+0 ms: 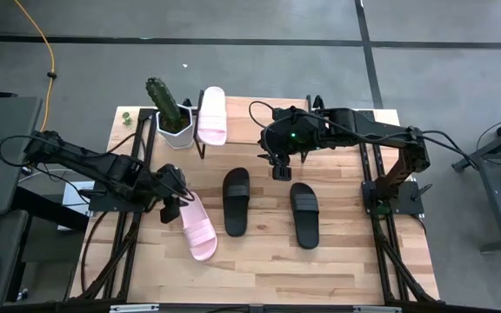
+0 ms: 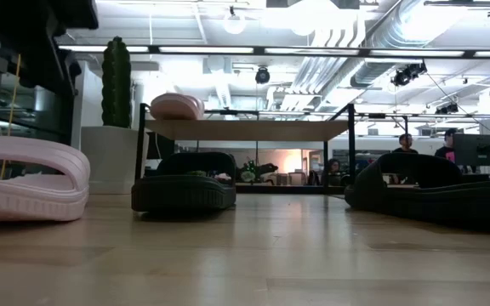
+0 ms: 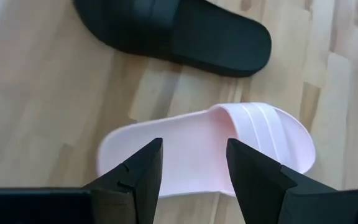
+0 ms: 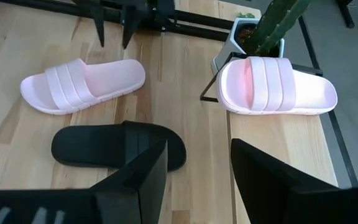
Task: Pick and place slides into the shelf
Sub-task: Put the pink slipper on the shelf
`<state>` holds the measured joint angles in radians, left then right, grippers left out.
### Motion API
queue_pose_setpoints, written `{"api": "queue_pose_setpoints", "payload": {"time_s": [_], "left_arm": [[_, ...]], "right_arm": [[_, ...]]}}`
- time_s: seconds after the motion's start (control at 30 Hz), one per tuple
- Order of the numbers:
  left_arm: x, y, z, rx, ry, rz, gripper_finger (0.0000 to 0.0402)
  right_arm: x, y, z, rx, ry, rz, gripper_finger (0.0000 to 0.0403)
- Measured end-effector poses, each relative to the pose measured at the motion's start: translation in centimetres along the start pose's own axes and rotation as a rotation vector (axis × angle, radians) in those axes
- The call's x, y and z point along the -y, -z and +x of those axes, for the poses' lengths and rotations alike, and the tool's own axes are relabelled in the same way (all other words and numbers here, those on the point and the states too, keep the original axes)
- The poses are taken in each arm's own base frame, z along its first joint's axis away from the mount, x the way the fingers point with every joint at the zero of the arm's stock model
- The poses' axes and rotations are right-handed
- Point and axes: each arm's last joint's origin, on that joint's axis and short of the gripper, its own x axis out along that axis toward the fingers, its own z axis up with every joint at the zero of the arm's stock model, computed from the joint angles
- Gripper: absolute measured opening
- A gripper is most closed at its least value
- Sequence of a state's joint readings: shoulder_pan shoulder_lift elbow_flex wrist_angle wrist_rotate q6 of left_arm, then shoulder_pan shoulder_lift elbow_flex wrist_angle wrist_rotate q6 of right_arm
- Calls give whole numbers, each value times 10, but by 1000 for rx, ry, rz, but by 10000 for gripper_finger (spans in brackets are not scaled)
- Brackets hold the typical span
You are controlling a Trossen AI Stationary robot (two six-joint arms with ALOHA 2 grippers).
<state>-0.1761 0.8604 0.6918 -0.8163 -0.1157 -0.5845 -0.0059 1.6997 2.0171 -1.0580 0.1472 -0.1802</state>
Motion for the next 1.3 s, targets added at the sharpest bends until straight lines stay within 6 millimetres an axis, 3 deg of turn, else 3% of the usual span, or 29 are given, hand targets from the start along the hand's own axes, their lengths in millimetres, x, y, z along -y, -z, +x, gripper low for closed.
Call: {"api": "queue_pose_setpoints", "payload": {"time_s": [0.4,0.8,1.3], "left_arm": [[0,14,26,-50,173,-63,167],[-7,31,48,-64,195,-132,208],[-10,44,69,-21,337,-196,205]], "right_arm": [[0,0,0,0,0,23,169],[-2,0,0,2,-12,23,169],[-16,-3,-2,9,-35,-5,169]]}}
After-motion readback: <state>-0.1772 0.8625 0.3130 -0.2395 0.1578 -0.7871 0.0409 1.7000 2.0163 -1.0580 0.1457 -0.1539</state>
